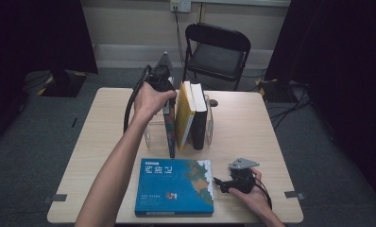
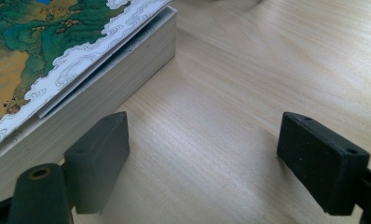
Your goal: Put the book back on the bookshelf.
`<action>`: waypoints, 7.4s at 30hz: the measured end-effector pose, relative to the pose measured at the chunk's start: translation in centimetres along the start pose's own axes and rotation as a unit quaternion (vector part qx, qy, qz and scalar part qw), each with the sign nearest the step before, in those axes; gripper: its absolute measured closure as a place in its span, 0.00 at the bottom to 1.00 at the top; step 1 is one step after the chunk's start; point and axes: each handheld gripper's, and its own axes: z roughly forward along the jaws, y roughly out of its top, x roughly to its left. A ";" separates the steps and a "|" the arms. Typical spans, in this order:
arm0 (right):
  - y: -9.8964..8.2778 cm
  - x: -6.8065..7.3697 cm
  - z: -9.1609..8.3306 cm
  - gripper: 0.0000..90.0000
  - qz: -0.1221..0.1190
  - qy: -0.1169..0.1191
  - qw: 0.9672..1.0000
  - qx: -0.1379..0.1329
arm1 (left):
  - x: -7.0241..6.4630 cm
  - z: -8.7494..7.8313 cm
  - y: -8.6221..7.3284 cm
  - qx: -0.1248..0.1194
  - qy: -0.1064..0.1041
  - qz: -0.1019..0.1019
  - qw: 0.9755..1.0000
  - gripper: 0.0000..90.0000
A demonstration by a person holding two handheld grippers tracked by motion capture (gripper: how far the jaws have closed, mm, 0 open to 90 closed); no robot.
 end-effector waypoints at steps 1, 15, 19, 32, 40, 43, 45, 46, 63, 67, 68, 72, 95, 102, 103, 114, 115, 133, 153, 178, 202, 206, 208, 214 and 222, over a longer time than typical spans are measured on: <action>0.0 0.0 0.0 0.18 -0.001 0.000 1.000 0.000 | -0.1 -0.1 0.1 -0.002 0.012 -0.011 1.000 0.77; 0.0 0.0 0.0 0.18 -0.004 0.008 1.000 0.000 | -0.5 0.0 1.1 -0.049 0.037 -0.033 0.998 0.82; 0.0 0.0 0.0 0.18 -0.006 0.009 1.000 0.000 | -0.5 -0.1 1.3 -0.058 0.035 -0.032 0.997 0.82; 0.0 0.0 0.0 0.18 -0.008 0.010 1.000 0.000 | -0.3 -1.3 0.7 -0.110 0.031 -0.031 0.993 0.82; 0.0 0.1 0.0 0.18 -0.008 0.008 1.000 0.001 | -0.3 -0.3 0.0 -0.153 0.040 -0.012 0.987 0.82; 0.0 0.1 0.0 0.18 -0.008 0.008 1.000 0.001 | 0.1 0.6 -0.2 -0.144 0.032 -0.015 0.989 0.82; 0.0 0.1 0.0 0.18 -0.008 0.008 1.000 0.001 | 0.2 0.5 -0.2 -0.142 0.029 -0.020 0.989 0.82; 0.0 0.1 0.0 0.18 -0.008 0.007 1.000 0.001 | 0.3 0.5 -0.2 -0.136 0.029 -0.015 0.990 0.82; 0.0 0.2 0.0 0.18 -0.007 0.010 1.000 0.001 | 0.0 0.7 3.3 0.010 0.018 -0.013 1.000 0.61; 0.0 0.2 -0.1 0.18 -0.009 0.013 1.000 0.001 | 0.0 1.9 3.6 0.013 0.037 -0.016 0.999 0.71; 0.0 0.2 -0.1 0.18 -0.009 0.014 1.000 0.001 | 0.0 1.9 3.6 0.008 0.042 -0.018 0.999 0.78; 0.0 0.2 -0.1 0.18 -0.008 0.017 1.000 0.001 | -0.5 1.9 3.2 -0.001 0.055 -0.013 0.998 0.82; 0.0 0.3 0.0 0.18 -0.014 0.015 1.000 0.000 | -0.2 2.1 2.5 -0.056 0.051 -0.012 0.997 0.81; 0.0 0.3 0.0 0.18 -0.013 0.015 1.000 0.000 | 0.2 1.9 2.3 -0.072 0.029 0.001 0.997 0.61; 0.0 0.3 0.0 0.18 -0.013 0.015 1.000 0.000 | 0.4 1.8 2.2 -0.075 0.021 0.008 0.997 0.57; 0.0 0.3 0.0 0.18 -0.012 0.014 1.000 0.000 | -0.1 0.2 1.8 -0.108 0.007 0.023 0.994 0.34; 0.0 0.3 0.0 0.18 -0.012 0.014 1.000 0.000 | -0.2 0.1 1.9 -0.112 0.010 0.021 0.993 0.30; 0.0 0.3 0.0 0.18 -0.013 0.016 1.000 0.000 | -0.9 1.2 2.2 -0.105 0.013 0.029 0.994 0.22; 0.0 0.4 0.0 0.19 -0.014 0.014 1.000 0.001 | 3.0 -1.3 -2.4 -0.208 -0.067 0.076 0.973 0.24; 0.8 -0.3 -1.1 0.37 0.005 0.013 1.000 -0.018 | 9.0 2.5 -12.3 -0.236 -0.092 0.093 0.963 0.38; 12.0 2.7 -0.1 0.61 0.000 0.056 0.987 -0.149 | 11.4 10.6 -23.4 -0.184 -0.114 0.117 0.969 0.33; 12.9 3.3 1.0 0.63 0.000 0.061 0.986 -0.156 | 11.5 11.3 -23.7 -0.174 -0.105 0.133 0.970 0.32; 13.3 3.5 1.4 0.63 0.000 0.060 0.986 -0.155 | 11.5 11.6 -23.7 -0.170 -0.109 0.128 0.971 0.32; 14.2 3.9 1.9 0.62 -0.002 0.050 0.986 -0.158 | 11.1 12.3 -23.9 -0.163 -0.110 0.145 0.970 0.29; 14.8 4.2 2.9 0.63 0.006 0.046 0.986 -0.163 | 10.8 12.7 -23.9 -0.166 -0.118 0.144 0.968 0.25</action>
